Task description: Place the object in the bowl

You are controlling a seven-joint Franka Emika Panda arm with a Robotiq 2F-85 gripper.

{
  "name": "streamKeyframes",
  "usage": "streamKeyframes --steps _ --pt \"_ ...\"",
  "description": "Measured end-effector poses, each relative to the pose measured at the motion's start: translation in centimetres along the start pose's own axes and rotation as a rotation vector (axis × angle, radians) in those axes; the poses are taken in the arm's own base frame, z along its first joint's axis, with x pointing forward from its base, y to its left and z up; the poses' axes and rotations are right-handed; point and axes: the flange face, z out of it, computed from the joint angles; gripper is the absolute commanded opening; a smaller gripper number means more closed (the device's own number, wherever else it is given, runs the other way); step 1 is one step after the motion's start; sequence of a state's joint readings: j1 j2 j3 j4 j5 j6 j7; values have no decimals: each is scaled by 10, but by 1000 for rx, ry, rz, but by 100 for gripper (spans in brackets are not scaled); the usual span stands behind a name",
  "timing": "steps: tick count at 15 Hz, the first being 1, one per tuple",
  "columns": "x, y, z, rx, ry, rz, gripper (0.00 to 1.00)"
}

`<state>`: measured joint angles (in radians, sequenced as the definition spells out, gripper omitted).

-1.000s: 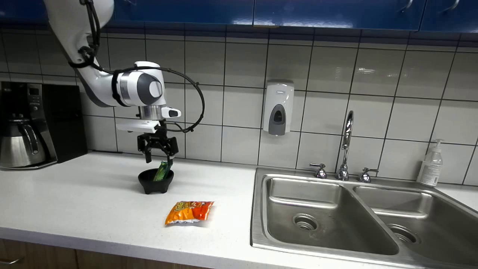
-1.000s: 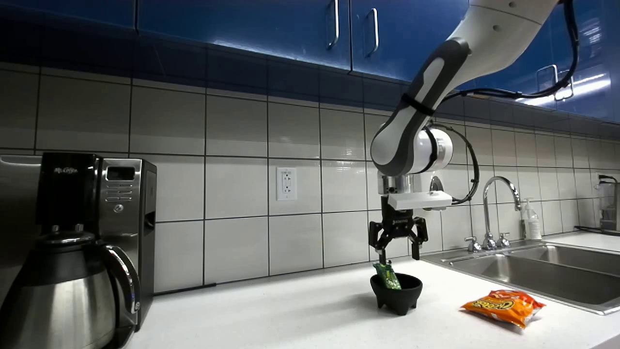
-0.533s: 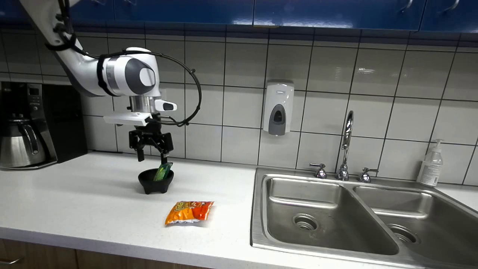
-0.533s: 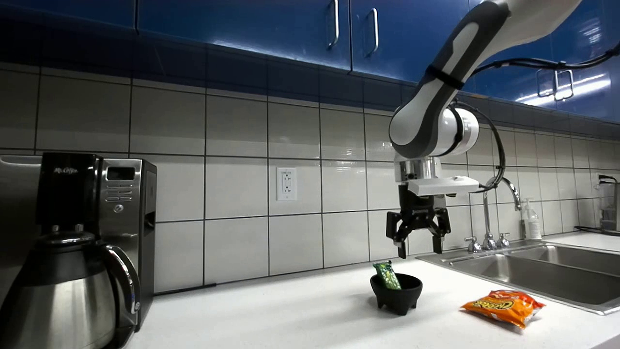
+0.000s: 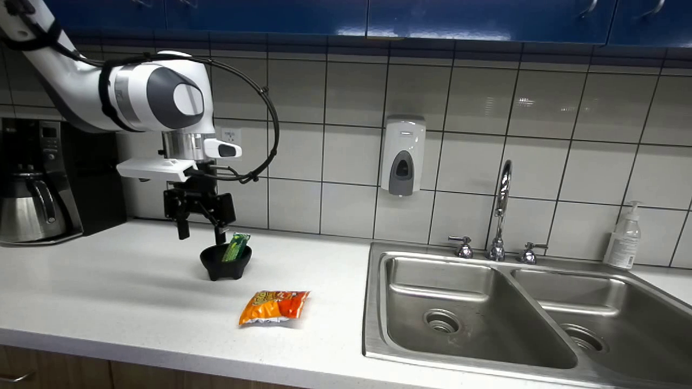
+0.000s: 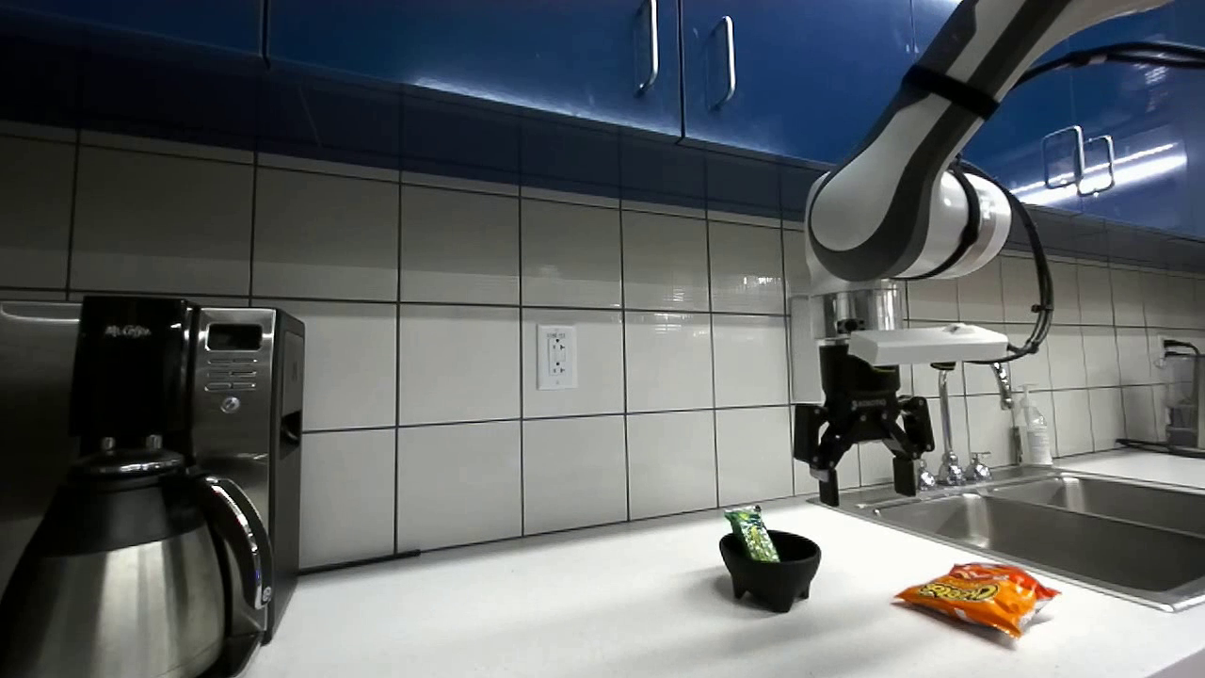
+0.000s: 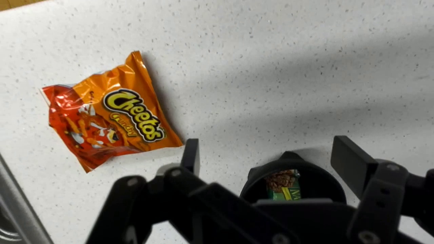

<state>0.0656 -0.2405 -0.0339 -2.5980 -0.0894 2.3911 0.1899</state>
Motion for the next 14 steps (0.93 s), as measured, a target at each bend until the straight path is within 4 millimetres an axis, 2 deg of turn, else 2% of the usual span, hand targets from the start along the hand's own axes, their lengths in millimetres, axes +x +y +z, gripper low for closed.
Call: streamKeyframes --steps 6,14 --pt "-23 7 -16 3 12 12 100" --pt "-24 7 -15 2 6 11 100"
